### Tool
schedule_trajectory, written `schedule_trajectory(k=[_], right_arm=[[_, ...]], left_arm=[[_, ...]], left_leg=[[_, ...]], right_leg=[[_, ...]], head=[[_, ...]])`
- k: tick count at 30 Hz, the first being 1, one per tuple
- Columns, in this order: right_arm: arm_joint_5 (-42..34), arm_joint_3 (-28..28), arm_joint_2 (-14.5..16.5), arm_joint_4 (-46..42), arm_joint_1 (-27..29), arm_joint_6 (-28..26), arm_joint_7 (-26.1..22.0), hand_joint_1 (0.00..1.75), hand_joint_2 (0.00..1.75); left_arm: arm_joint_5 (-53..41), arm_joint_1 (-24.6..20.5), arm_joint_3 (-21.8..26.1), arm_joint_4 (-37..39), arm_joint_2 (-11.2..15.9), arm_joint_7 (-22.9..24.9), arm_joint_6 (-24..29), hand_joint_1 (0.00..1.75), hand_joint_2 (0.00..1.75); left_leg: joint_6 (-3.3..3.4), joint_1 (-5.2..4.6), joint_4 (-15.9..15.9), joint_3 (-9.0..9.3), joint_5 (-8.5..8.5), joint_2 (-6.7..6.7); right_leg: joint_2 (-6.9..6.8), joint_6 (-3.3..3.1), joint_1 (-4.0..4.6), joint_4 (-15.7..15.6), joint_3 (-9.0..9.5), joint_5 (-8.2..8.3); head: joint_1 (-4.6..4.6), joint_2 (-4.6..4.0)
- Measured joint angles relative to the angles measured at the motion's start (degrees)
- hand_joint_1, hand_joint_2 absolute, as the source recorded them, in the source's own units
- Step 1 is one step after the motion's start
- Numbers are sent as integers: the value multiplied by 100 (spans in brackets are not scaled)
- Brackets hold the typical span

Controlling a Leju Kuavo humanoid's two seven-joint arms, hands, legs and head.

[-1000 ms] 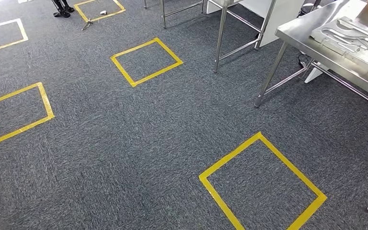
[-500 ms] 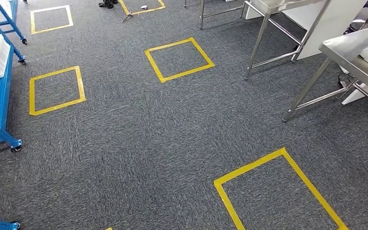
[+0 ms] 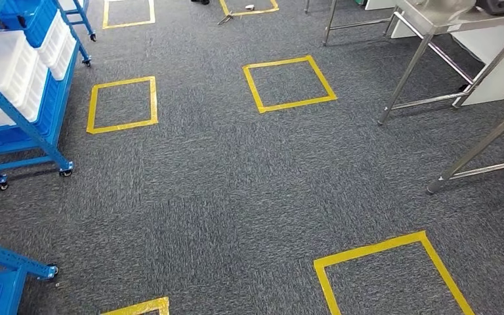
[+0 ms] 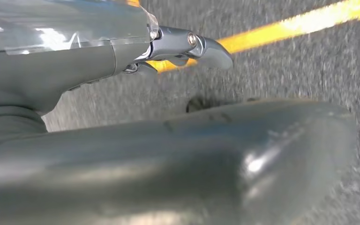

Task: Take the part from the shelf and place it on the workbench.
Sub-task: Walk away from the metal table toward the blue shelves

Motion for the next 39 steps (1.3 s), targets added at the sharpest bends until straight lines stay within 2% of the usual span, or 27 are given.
schedule_trajectory(k=[1,3,5,6,8,9,10,12,14,16,18,19,21,22,23,24,25,27,28,30,31,32,34,36,37,38,39], right_arm=[[16,1,-20,-2,-7,-1,-4,0,0],[53,1,-57,-4,-2,2,-5,0,0],[87,1,-77,-4,30,9,4,0,0],[97,1,-85,-4,45,14,15,0,0],[117,2,-93,-4,57,21,40,0,0],[126,2,-94,-4,54,16,48,0,0],[131,3,-93,-4,50,7,44,0,0],[133,3,-85,-4,46,-34,19,0,0],[133,2,-71,-4,38,-82,-17,0,0],[133,2,-57,-4,-2,-104,-42,0,0],[134,3,-45,-4,-31,-108,-52,0,0],[134,3,-39,-4,-30,-110,-56,0,0],[136,3,-28,-4,-3,-111,-57,0,0],[137,3,-26,-4,9,-112,-57,0,0],[138,3,-26,-4,19,-113,-56,0,0],[138,3,-25,-4,25,-113,-56,0,0],[140,3,-24,-4,27,-114,-56,0,0],[154,3,-24,-4,30,-114,-62,0,0],[167,4,-20,-4,30,-117,-67,0,0],[196,9,2,-4,12,-144,-78,0,0],[206,13,23,-4,-8,-162,-85,0,0],[213,17,47,-4,-28,-177,-95,0,0],[215,22,84,-4,-36,-188,-120,0,0],[174,16,100,-4,-9,-180,-138,0,0],[137,4,102,-4,3,-173,-138,0,0],[95,-15,104,-4,11,-162,-127,0,0],[59,-42,107,-4,16,-151,-109,0,0]], left_arm=[[10,15,0,2,-20,-13,3,0,0],[29,41,3,6,-55,-43,10,0,0],[61,36,7,9,-79,-79,11,0,0],[77,30,9,10,-90,-103,9,0,0],[106,40,21,10,-100,-167,24,0,0],[111,51,33,10,-102,-206,55,0,0],[110,59,48,10,-102,-245,99,0,0],[99,61,76,10,-101,-329,179,0,0],[90,58,93,10,-101,-396,203,0,0],[85,76,103,10,-100,-433,204,0,0],[80,97,108,10,-99,-450,207,0,0],[78,96,109,10,-99,-452,209,0,0],[74,83,110,10,-99,-456,215,0,0],[73,78,110,10,-99,-457,215,0,0],[72,79,111,10,-99,-457,216,0,0],[70,84,111,10,-99,-457,216,0,0],[69,87,111,10,-99,-457,217,0,0],[78,87,112,11,-102,-459,217,0,0],[93,83,113,12,-104,-462,217,0,0],[130,85,118,14,-104,-470,205,0,0],[140,93,122,14,-100,-474,194,0,0],[142,106,128,14,-90,-475,180,0,0],[120,115,137,14,-70,-488,152,0,0],[49,91,137,14,-57,-559,128,0,0],[-6,77,131,14,-54,-613,121,0,0],[-59,69,120,14,-50,-666,118,0,0],[-108,65,109,14,-44,-711,117,0,0]], left_leg=[[-40,7,-15,-9,8,-63],[-89,-12,137,-88,-98,100],[-119,-17,741,-376,-428,476],[-138,-5,1145,-577,-609,598],[-173,21,1624,-819,-726,696],[-184,30,1558,-785,-628,719],[-185,36,1248,-623,-434,763],[-151,17,434,-194,-82,990],[-81,-21,23,16,24,1131],[-4,-42,-7,10,17,1034],[69,-27,-53,20,43,915],[102,-11,-76,28,60,856],[145,-15,-84,23,71,730],[154,-23,-79,21,71,655],[159,-32,-73,24,68,574],[159,-39,-66,32,64,491],[158,-45,-60,44,59,405],[143,-60,-48,60,45,251],[124,-65,-39,54,40,180],[65,-58,-28,21,39,68],[28,-48,-33,4,45,10],[-2,-41,-20,-6,36,26],[-62,-51,218,-116,-127,277],[-113,-41,881,-428,-490,589],[-137,-25,1271,-620,-653,650],[-160,-9,1544,-751,-731,679],[-182,8,1615,-783,-697,703]], right_leg=[[-71,-28,-6,-23,16,6],[-236,-101,-37,-106,73,27],[-428,-158,-40,-159,116,28],[-518,-170,-30,-159,123,17],[-683,-165,-17,-154,142,-12],[-756,-155,-18,-151,159,-29],[-827,-141,-20,-150,189,-51],[-956,-95,-8,-143,259,-106],[-1058,-33,20,-135,306,-150],[-1151,31,29,-148,335,-167],[-998,97,-2,-44,316,-273],[-837,120,-16,165,224,-413],[-546,135,-29,929,-162,-796],[-504,135,-27,1323,-377,-930],[-490,130,-25,1572,-531,-957],[-481,117,-23,1587,-582,-852],[-460,94,-21,1359,-521,-636],[-262,26,-16,545,-217,-155],[-158,0,-15,224,-95,-13],[-61,-29,-1,-15,-11,42],[-127,-38,1,-32,-6,49],[-193,-60,-6,-57,10,58],[-335,-119,-33,-117,49,74],[-497,-161,-34,-137,73,64],[-588,-166,-28,-134,77,53],[-670,-167,-25,-131,83,42],[-755,-160,-25,-127,93,28]], head=[[0,0],[-1,0],[-4,0],[-5,0],[-4,0],[-4,0],[-4,0],[-4,0],[-4,0],[-4,0],[-4,0],[-3,0],[-3,0],[-2,0],[-2,0],[-2,0],[-2,0],[-2,0],[-2,0],[-2,0],[-2,0],[-2,0],[-5,0],[-7,0],[-7,0],[-7,0],[-7,0]])
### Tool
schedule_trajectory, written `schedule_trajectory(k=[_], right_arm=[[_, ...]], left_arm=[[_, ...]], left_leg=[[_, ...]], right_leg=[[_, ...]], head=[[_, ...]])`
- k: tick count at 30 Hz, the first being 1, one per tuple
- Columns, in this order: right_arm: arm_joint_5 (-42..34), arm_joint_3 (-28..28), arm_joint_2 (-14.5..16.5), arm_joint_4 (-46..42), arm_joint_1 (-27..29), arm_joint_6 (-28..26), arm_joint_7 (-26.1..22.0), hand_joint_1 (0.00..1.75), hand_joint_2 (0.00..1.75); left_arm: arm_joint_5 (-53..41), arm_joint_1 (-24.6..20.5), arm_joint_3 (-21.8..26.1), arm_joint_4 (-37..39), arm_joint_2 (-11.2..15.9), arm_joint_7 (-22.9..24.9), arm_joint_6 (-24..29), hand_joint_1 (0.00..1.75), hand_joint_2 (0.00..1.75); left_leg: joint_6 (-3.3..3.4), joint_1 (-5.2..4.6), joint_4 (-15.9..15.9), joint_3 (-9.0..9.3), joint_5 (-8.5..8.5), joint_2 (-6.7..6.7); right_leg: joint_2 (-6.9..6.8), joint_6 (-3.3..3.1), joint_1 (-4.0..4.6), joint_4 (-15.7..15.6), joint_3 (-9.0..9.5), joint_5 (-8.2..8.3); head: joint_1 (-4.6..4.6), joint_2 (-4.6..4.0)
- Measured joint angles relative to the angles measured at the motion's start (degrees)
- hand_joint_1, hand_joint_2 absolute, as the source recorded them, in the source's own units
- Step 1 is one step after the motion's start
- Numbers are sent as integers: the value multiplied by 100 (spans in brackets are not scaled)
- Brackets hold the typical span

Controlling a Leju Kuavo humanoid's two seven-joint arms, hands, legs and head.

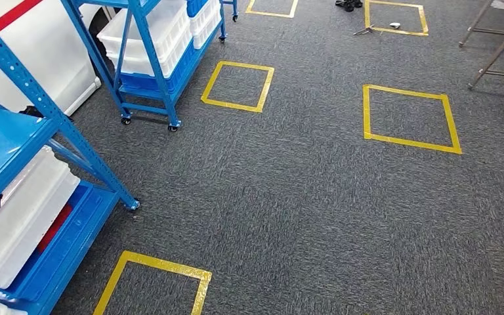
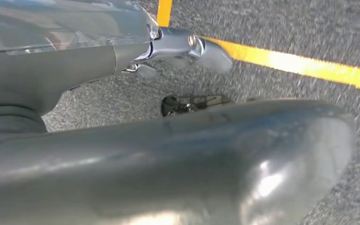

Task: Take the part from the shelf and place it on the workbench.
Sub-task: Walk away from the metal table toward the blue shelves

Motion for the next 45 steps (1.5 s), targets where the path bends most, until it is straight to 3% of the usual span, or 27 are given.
schedule_trajectory(k=[2,4,6,8,9,11,12,14,15,16,18,20,21,23,24,26,28,30,31,33,35,37,39,40,42,43,45], right_arm=[[-40,-51,16,0,-1,26,39,0,0],[-49,-78,42,0,-1,50,53,0,0],[-32,-89,63,0,-7,65,53,0,0],[7,-95,82,0,-39,76,48,0,0],[26,-95,90,0,-53,81,39,0,0],[51,-95,108,1,-56,98,3,0,0],[56,-95,113,1,-46,107,-21,0,0],[46,-99,120,2,-26,115,-60,0,0],[31,-104,123,2,-16,109,-70,0,0],[7,-113,130,2,-11,96,-71,0,0],[-51,-149,149,2,-3,59,-61,0,0],[-102,-205,171,3,3,24,-26,0,0],[-120,-232,182,4,3,4,-2,0,0],[-143,-276,212,4,-17,-27,35,0,0],[-150,-295,226,4,-26,-36,46,0,0],[-155,-333,245,4,-18,-41,56,0,0],[-143,-355,246,4,11,-39,59,0,0],[-117,-363,246,4,24,-32,59,0,0],[-105,-367,246,4,21,-31,59,0,0],[-85,-372,247,4,10,-30,58,0,0],[-77,-376,250,4,3,-28,58,0,0],[-81,-389,250,4,-2,-28,67,0,0],[-96,-410,252,4,-23,-28,84,0,0],[-105,-423,253,4,-31,-28,102,0,0],[-119,-453,257,5,-19,-28,132,0,0],[-125,-469,260,5,-3,-29,144,0,0],[-134,-496,269,8,28,-35,149,0,0]], left_arm=[[-49,-5,-16,0,28,-50,14,0,0],[-65,-26,-19,0,66,-66,33,0,0],[-62,-41,-20,0,101,-61,44,0,0],[-50,-33,-20,0,133,-55,65,0,0],[-44,-25,-20,0,148,-53,85,0,0],[-35,-28,-20,0,169,-38,132,0,0],[-35,-33,-19,0,176,-19,151,0,0],[-55,-39,-19,0,191,51,178,0,0],[-77,-34,-19,0,200,96,184,0,0],[-106,-27,-19,0,210,139,186,0,0],[-173,-19,-21,0,226,204,179,0,0],[-234,-38,-29,0,237,232,166,0,0],[-258,-49,-38,0,244,229,158,0,0],[-287,-54,-52,-1,266,182,128,0,0],[-293,-48,-58,-1,279,145,105,0,0],[-298,-59,-69,-1,296,73,56,0,0],[-297,-108,-92,0,296,32,22,0,0],[-293,-136,-115,0,295,16,13,0,0],[-290,-131,-121,0,295,13,13,0,0],[-283,-118,-122,0,297,19,13,0,0],[-283,-123,-123,0,298,53,13,0,0],[-301,-119,-124,0,299,125,15,0,0],[-335,-89,-125,0,305,204,22,0,0],[-353,-70,-128,0,308,234,27,0,0],[-387,-53,-141,0,312,264,34,0,0],[-401,-51,-148,0,312,270,37,0,0],[-426,-59,-156,0,313,270,40,0,0]], left_leg=[[-19,23,-568,306,354,97],[19,11,-1327,699,628,317],[101,-24,-1583,815,663,399],[183,-31,-1593,803,683,277],[220,-22,-1612,808,698,220],[287,4,-1649,818,734,108],[306,-1,-1651,806,744,49],[324,-20,-1647,785,754,-91],[327,-30,-1643,783,755,-169],[327,-37,-1637,786,756,-251],[319,-39,-1625,795,754,-413],[279,-47,-1602,775,754,-561],[245,-40,-1598,754,760,-626],[159,-25,-1609,717,783,-757],[127,-25,-1593,701,774,-716],[86,-39,-1320,566,595,-405],[52,-23,-601,227,215,-72],[9,0,36,-67,-10,4],[-5,7,73,-71,28,16],[-3,14,-510,266,356,83],[52,-10,-1303,696,609,308],[130,-47,-1600,841,647,418],[197,-59,-1603,826,662,306],[231,-49,-1619,830,676,250],[294,-20,-1654,840,714,137],[317,-19,-1659,831,729,78],[339,-33,-1654,807,742,-62]], right_leg=[[-139,28,-7,18,35,-38],[-255,80,7,48,74,-89],[-346,141,35,62,99,-117],[-405,210,33,54,126,-132],[-325,247,20,82,128,-171],[-7,294,-14,448,-29,-437],[151,298,-23,809,-200,-636],[252,293,-28,1560,-583,-929],[261,285,-27,1729,-682,-922],[274,269,-26,1667,-676,-795],[431,208,-23,971,-402,-332],[685,154,-24,312,-137,-50],[754,141,-16,176,-86,-23],[661,124,-8,135,-69,-24],[589,97,-14,105,-53,-11],[426,26,-40,40,-19,15],[248,-15,-24,27,-7,12],[72,-16,-8,34,-7,0],[-6,-11,-4,38,-4,-9],[-146,13,-3,50,20,-34],[-269,60,14,65,56,-71],[-366,123,40,68,87,-95],[-448,188,43,54,119,-104],[-388,224,30,79,123,-139],[-83,272,4,431,-26,-398],[103,282,-5,794,-198,-607],[248,273,-1,1602,-610,-941]], head=[[0,0],[0,0],[0,0],[0,0],[0,0],[0,0],[0,0],[0,0],[0,0],[0,0],[1,0],[1,0],[1,0],[1,0],[1,0],[-1,0],[-2,0],[-2,0],[-2,0],[-2,0],[-2,0],[-1,0],[-1,0],[-1,0],[-1,0],[0,0],[0,0]])
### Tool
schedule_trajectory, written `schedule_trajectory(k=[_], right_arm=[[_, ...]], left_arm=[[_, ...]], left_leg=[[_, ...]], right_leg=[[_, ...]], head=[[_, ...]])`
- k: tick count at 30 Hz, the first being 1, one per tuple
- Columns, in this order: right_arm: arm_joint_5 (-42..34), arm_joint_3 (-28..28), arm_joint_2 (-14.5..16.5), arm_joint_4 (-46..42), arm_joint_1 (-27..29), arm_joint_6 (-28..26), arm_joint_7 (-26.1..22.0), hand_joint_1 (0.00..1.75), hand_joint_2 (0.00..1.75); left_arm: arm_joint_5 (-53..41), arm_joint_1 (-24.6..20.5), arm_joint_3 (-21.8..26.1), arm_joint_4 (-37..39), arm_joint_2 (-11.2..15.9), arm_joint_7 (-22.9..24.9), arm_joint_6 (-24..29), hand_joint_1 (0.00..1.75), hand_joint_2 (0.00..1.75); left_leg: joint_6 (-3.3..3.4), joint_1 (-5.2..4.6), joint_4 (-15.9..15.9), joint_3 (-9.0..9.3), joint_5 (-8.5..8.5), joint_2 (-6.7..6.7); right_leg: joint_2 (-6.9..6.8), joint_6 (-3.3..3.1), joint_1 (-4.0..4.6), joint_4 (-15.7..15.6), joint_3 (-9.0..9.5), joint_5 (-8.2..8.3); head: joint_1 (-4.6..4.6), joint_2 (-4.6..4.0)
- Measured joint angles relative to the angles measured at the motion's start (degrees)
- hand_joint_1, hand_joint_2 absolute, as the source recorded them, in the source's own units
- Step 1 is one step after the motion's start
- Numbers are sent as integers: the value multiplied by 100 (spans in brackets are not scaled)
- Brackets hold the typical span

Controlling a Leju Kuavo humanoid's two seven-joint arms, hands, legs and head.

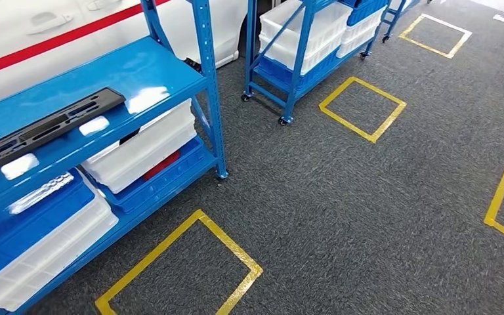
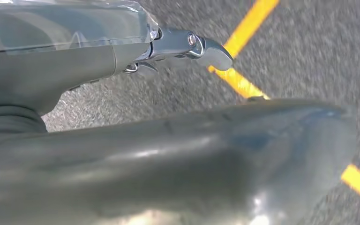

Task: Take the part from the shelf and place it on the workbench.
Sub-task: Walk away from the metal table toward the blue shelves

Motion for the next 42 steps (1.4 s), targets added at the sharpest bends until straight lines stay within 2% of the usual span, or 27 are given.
schedule_trajectory(k=[1,2,3,5,6,7,8,10,12,14,16,17,19,21,23,25,27,29,30,31,32,33,34,36,38,40,42], right_arm=[[-2,-8,3,1,11,-4,1,0,0],[-3,-15,6,1,19,-10,2,0,0],[-4,-21,7,1,23,-15,2,0,0],[-3,-33,4,1,34,-27,-7,0,0],[-3,-38,3,1,37,-32,-13,0,0],[-2,-43,1,1,37,-37,-21,0,0],[-2,-46,0,1,30,-40,-26,0,0],[-1,-49,10,1,9,-44,-45,0,0],[0,-52,19,1,14,-52,-71,0,0],[1,-67,20,1,40,-61,-85,0,0],[1,-91,20,1,51,-63,-87,0,0],[1,-101,21,1,50,-63,-88,0,0],[1,-116,25,1,43,-62,-89,0,0],[1,-126,30,1,39,-61,-90,0,0],[1,-131,32,1,24,-61,-91,0,0],[4,-132,33,1,-4,-61,-93,0,0],[19,-132,32,1,-6,-58,-95,0,0],[46,-132,32,2,13,-55,-95,0,0],[61,-132,33,2,19,-54,-90,0,0],[73,-132,33,3,23,-52,-86,0,0],[81,-132,32,3,25,-52,-82,0,0],[85,-132,31,3,25,-54,-78,0,0],[85,-132,28,3,26,-56,-77,0,0],[86,-136,18,3,31,-67,-77,0,0],[86,-145,9,3,23,-80,-77,0,0],[95,-151,8,3,-2,-87,-75,0,0],[112,-152,8,3,-4,-87,-75,0,0]], left_arm=[[-13,1,-1,0,0,-1,0,0,0],[-25,3,-2,0,0,-5,-1,0,0],[-34,3,-3,0,0,-10,-2,0,0],[-41,-1,-5,1,-6,-32,-5,0,0],[-44,-8,-7,2,-10,-47,-8,0,0],[-49,-12,-8,2,-15,-64,-11,0,0],[-57,-16,-9,2,-17,-83,-15,0,0],[-78,-7,-10,3,-10,-106,-25,0,0],[-92,-8,-15,3,-5,-113,-34,0,0],[-94,-39,-28,3,-4,-114,-38,0,0],[-94,-57,-40,3,-2,-115,-39,0,0],[-95,-54,-43,4,-2,-114,-40,0,0],[-97,-45,-45,3,2,-114,-40,0,0],[-98,-58,-46,2,7,-115,-40,0,0],[-100,-62,-47,2,9,-116,-40,0,0],[-102,-46,-47,2,11,-109,-40,0,0],[-102,-46,-47,2,13,-96,-42,0,0],[-94,-68,-47,2,13,-84,-43,0,0],[-86,-77,-47,2,13,-81,-43,0,0],[-74,-77,-46,2,13,-80,-43,0,0],[-62,-71,-46,2,13,-80,-42,0,0],[-52,-66,-45,2,13,-80,-42,0,0],[-45,-62,-45,2,13,-80,-41,0,0],[-41,-60,-45,3,5,-80,-39,0,0],[-41,-53,-45,4,-4,-83,-38,0,0],[-41,-30,-45,4,-7,-91,-38,0,0],[-41,-3,-45,4,-10,-110,-36,0,0]], left_leg=[[4,-7,3,-2,2,-77],[4,-11,8,2,3,-160],[1,-12,12,12,1,-242],[-20,-13,32,14,-4,-395],[-47,-14,44,-1,-4,-463],[-78,-8,55,-24,-1,-525],[-118,-4,59,-45,7,-588],[-190,6,69,-81,9,-653],[-246,-10,352,-216,-180,-398],[-289,-4,1092,-557,-585,-52],[-323,13,1721,-845,-823,56],[-331,18,1729,-834,-772,74],[-322,21,1055,-452,-415,184],[-256,-5,283,-34,-151,397],[-178,-36,52,61,-116,457],[-112,-30,20,50,-85,343],[-42,-9,-24,62,-43,232],[2,-6,-36,48,-12,111],[14,-12,-32,35,-5,44],[19,-18,-26,27,-1,-30],[20,-22,-19,26,-1,-109],[17,-24,-12,31,-2,-192],[10,-25,-5,40,-4,-276],[-25,-27,16,34,-8,-430],[-91,-18,32,-5,-1,-552],[-165,-1,35,-41,9,-640],[-218,-7,197,-127,-100,-424]], right_leg=[[15,-9,2,197,-112,-10],[27,-23,4,168,-119,104],[55,-44,4,-104,-11,321],[308,-102,3,-934,331,774],[419,-119,3,-1244,452,902],[498,-130,11,-1411,511,951],[484,-137,23,-1454,521,943],[342,-179,15,-1493,541,965],[181,-250,-9,-1550,572,984],[5,-292,9,-1563,581,976],[-169,-297,25,-1559,582,964],[-248,-292,26,-1557,588,957],[-394,-268,25,-1549,616,934],[-517,-222,49,-1537,651,901],[-608,-169,73,-1535,675,884],[-651,-104,61,-1534,696,870],[-403,-40,31,-1327,622,698],[-73,-10,12,-643,302,308],[-12,-6,10,-234,99,135],[11,-5,10,67,-57,56],[21,-9,10,150,-113,106],[36,-20,10,-8,-54,270],[89,-39,9,-369,102,508],[341,-80,6,-1146,436,864],[479,-103,18,-1462,556,942],[363,-147,24,-1497,567,957],[216,-227,11,-1555,602,979]], head=[[0,0],[0,0],[0,0],[-1,0],[-1,0],[-1,0],[-1,0],[-1,0],[-2,0],[-2,0],[-1,0],[-1,0],[-2,0],[-2,0],[-1,0],[0,0],[-1,0],[-1,0],[0,0],[0,0],[0,0],[0,0],[0,0],[0,0],[0,0],[-1,0],[-1,0]])
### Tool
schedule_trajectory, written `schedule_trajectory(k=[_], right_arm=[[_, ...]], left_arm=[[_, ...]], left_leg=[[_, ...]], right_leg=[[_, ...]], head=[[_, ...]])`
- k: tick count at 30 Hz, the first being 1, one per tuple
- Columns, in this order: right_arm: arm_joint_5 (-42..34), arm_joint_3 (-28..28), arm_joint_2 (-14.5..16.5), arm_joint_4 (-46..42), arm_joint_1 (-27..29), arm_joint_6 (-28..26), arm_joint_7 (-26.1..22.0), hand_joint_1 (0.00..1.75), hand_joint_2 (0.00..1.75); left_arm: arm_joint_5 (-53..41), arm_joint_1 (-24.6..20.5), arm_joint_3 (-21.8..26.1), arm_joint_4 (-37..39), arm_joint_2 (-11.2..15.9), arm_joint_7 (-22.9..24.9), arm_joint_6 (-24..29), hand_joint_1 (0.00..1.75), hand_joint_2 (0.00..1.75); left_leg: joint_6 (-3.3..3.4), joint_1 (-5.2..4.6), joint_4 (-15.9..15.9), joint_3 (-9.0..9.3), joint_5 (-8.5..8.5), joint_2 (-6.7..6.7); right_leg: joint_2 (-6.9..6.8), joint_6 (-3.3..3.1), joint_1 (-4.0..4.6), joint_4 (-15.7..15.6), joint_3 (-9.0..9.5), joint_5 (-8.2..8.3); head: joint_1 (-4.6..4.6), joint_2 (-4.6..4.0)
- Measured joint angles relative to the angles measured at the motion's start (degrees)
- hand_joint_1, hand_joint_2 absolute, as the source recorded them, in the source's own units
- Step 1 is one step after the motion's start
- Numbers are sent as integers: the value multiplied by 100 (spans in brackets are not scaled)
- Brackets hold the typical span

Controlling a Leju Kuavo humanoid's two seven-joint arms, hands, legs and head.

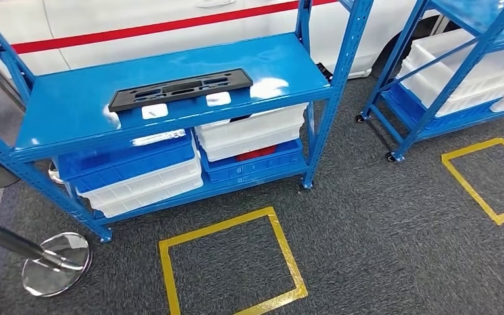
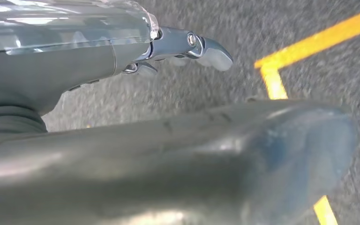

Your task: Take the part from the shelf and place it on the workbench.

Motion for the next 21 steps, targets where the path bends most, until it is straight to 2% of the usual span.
schedule_trajectory(k=[2,4,5,6,7,8,10,11,13,14,16,17,18,19,20,21], right_arm=[[14,-5,-2,0,27,0,-3,0,0],[19,-21,-3,0,47,-2,-10,0,0],[15,-32,-3,0,49,-4,-17,0,0],[10,-44,-3,0,45,-7,-25,0,0],[2,-56,-3,0,41,-8,-31,0,0],[-6,-68,-2,0,37,-9,-36,0,0],[-22,-92,-1,0,34,-10,-38,0,0],[-29,-104,-1,0,28,-10,-38,0,0],[-47,-122,-1,-1,-1,-18,-39,0,0],[-65,-130,-1,-1,-17,-34,-39,0,0],[-131,-166,0,-1,-23,-89,-27,0,0],[-179,-200,2,-1,-14,-112,-5,0,0],[-230,-242,6,2,-6,-125,33,0,0],[-281,-286,10,4,2,-128,82,0,0],[-322,-329,13,7,9,-126,128,0,0],[-351,-369,15,9,17,-125,166,0,44]], left_arm=[[-1,-8,0,0,-9,-23,4,0,0],[-4,-21,0,0,-15,-40,9,0,0],[-9,-17,0,0,-16,-45,10,0,0],[-14,-10,0,0,-16,-48,12,0,0],[-23,-5,0,0,-16,-49,14,0,0],[-30,-7,0,0,-16,-49,16,0,0],[-39,-27,0,0,-18,-51,18,0,0],[-40,-35,0,0,-19,-52,19,0,0],[-44,-31,0,0,-19,-53,31,0,0],[-45,-23,0,0,-20,-51,44,0,0],[-34,-29,0,0,-25,-33,84,0,0],[-20,-40,1,0,-27,-20,99,0,0],[1,-53,3,0,-27,-2,114,0,0],[27,-61,9,0,-27,17,124,0,44],[48,-63,19,0,-27,36,131,0,87],[65,-64,31,0,-27,54,137,0,131]], left_leg=[[-47,3,614,-293,-351,355],[-97,30,1364,-655,-672,472],[-113,40,1515,-722,-686,486],[-123,45,1435,-673,-589,505],[-122,48,1113,-497,-404,555],[-110,45,668,-258,-219,670],[-36,14,6,98,-3,883],[7,-4,-111,155,11,930],[84,-21,-125,142,26,843],[117,-13,-146,144,43,803],[186,10,-194,148,82,729],[209,11,-202,140,93,700],[226,5,-202,126,97,664],[235,-3,-200,116,99,629],[239,-9,-195,111,100,591],[237,-13,-187,111,99,552]], right_leg=[[-172,-59,14,-27,21,-3],[-348,-80,38,-21,22,-19],[-428,-77,44,-19,25,-27],[-505,-70,45,-15,32,-38],[-578,-58,45,-9,47,-53],[-650,-40,46,-2,68,-73],[-769,14,71,18,104,-115],[-816,43,82,24,115,-127],[-886,99,88,19,133,-134],[-848,132,75,35,139,-156],[-568,187,46,327,14,-373],[-389,202,29,653,-142,-562],[-269,210,24,1064,-350,-761],[-218,216,19,1441,-545,-900],[-201,219,14,1668,-671,-931],[-196,221,8,1675,-694,-840]], head=[[0,0],[0,0],[0,0],[0,0],[-1,0],[-1,0],[-1,0],[0,0],[0,0],[0,0],[0,0],[1,0],[1,0],[1,0],[1,0],[1,0]])
